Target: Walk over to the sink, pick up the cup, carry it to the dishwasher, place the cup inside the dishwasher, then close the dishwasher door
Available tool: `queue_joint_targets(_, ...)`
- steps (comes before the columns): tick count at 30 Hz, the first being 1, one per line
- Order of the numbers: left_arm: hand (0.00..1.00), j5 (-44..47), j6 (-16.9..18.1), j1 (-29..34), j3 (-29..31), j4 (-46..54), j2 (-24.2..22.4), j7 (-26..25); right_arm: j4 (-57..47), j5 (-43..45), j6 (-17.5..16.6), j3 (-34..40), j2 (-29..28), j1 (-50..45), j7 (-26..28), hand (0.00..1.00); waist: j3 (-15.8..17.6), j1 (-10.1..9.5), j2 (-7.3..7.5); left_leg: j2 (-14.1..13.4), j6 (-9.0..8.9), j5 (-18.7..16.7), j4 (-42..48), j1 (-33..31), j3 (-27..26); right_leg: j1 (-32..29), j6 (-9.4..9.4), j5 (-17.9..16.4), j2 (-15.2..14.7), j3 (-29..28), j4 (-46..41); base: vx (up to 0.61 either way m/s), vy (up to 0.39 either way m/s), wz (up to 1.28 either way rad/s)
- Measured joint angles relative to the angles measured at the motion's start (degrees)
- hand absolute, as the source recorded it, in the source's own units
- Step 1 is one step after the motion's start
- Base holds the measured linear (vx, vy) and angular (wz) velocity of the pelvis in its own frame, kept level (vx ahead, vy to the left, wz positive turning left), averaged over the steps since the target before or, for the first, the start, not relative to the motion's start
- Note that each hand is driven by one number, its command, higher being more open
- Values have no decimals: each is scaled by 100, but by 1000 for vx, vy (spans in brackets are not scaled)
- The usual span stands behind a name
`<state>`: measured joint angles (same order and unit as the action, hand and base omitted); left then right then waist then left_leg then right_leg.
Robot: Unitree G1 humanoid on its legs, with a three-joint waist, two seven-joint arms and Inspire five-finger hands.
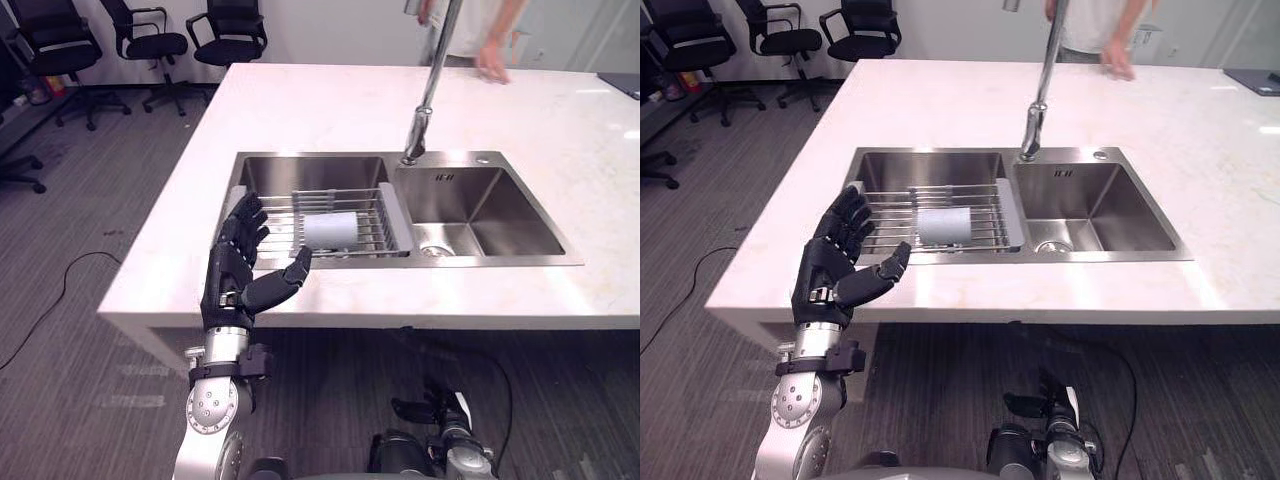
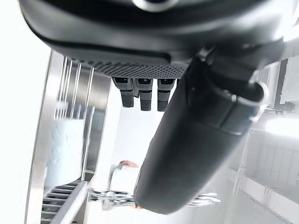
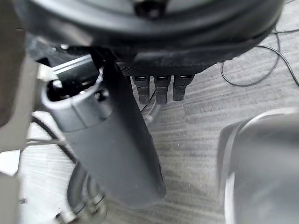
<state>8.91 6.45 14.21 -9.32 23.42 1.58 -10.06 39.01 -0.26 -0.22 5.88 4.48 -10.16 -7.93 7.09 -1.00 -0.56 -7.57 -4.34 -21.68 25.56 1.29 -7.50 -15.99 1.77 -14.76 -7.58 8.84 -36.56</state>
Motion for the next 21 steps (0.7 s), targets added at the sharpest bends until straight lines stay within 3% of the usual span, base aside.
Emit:
queue_joint_targets(2, 90, -25, 1, -89, -12, 4, -173, 7, -5, 8, -1, 16, 92, 4, 0, 90, -15, 37, -90, -146, -100, 197, -248, 149, 68, 140, -169, -99, 110, 206, 103, 282, -240, 20)
queue_joint_targets(4, 90, -103, 1, -181, -5, 4, -239, 4, -11, 15, -2, 15, 157, -50, -1, 90, 43, 37, -149, -364, -181, 313, 345, 62, 34, 545, -216, -127, 246, 365, 365, 200, -178, 28)
queue_joint_targets(6, 90, -115, 2, -208, 70, 18, -246, -12, -125, 18, -5, -14, 180, -177, 2, 90, 62, -12, -153, -585, -76, 645, 1526, -296, -73, 988, -254, -151, 327, 379, 622, 143, -102, 1)
queue_joint_targets(8, 90, -211, 8, -219, 221, 117, -247, -69, -251, 64, -35, -47, 161, -209, 13, 90, 60, -83, -164, -661, 36, 511, 2172, -706, -122, 1229, -351, -223, 330, 293, 827, 82, 28, -18)
queue_joint_targets(11, 90, -237, 53, -288, 330, 142, -246, -98, -244, 68, -39, -48, 195, -170, 42, 90, 23, -138, -231, -420, 202, 424, 1100, -919, -64, 1203, -254, -248, 303, 212, 844, 47, 120, -15)
queue_joint_targets(12, 90, -354, 52, -329, 441, 88, -220, -116, -138, 67, -36, -66, 180, -102, 77, 90, -14, -189, -264, -277, -52, 603, 420, -787, -9, 1105, -94, -318, 269, 60, 660, 84, 125, -21)
queue_joint_targets(15, 90, -681, -11, -470, 548, -278, 12, -131, -45, 65, -24, -61, 186, -142, 132, 90, -29, -148, -230, -9, 73, 760, 9, -638, -33, 1183, 125, -176, 158, -106, 944, 125, 112, 5)
queue_joint_targets(21, 90, -1245, -141, -621, 228, -417, 453, -52, 60, 66, -16, -62, 195, -153, 180, 90, -55, -107, -212, 170, 114, 1095, -798, -209, -89, 1455, 177, 45, 134, -253, 1526, 81, 30, -3)
